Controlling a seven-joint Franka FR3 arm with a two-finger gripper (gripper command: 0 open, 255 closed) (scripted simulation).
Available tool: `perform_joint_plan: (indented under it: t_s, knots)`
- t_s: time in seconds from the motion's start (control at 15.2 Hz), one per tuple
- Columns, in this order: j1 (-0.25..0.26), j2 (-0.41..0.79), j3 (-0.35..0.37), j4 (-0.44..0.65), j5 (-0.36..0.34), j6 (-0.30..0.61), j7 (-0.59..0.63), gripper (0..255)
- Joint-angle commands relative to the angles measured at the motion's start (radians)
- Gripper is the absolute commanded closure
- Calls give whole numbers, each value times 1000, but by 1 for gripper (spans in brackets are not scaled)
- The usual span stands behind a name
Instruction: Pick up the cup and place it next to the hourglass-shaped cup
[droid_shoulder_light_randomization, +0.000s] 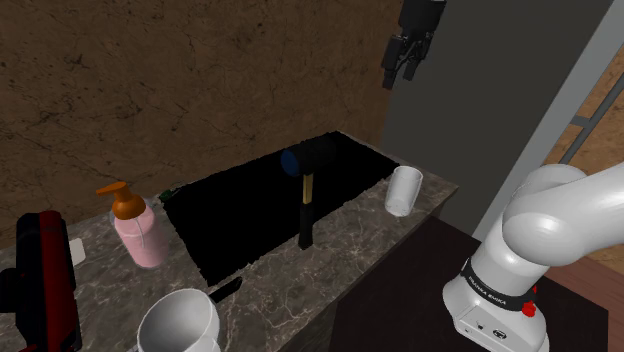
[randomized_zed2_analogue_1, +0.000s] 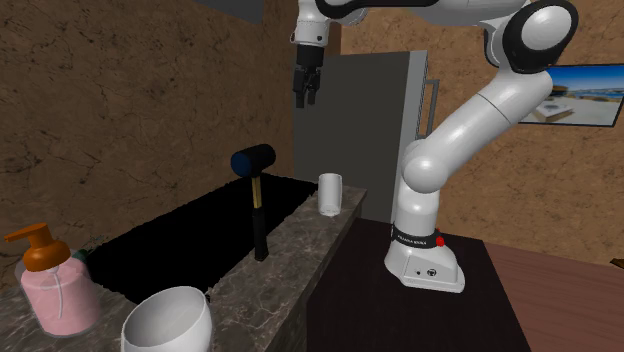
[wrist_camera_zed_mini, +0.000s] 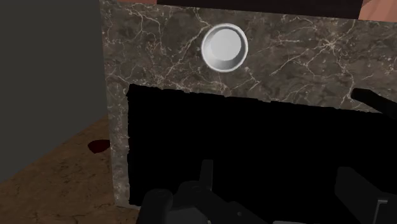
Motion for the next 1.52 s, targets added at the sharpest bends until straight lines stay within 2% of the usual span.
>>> perform_joint_plan:
  t_s: [0.0, 1.12, 1.45]
  knots:
    - [0, 0, 0, 0, 0, 0, 0, 0]
    - [-37, -46, -61, -529, 22, 284, 23, 0]
    - [-39, -25, -66, -599, 21, 365, 24, 0]
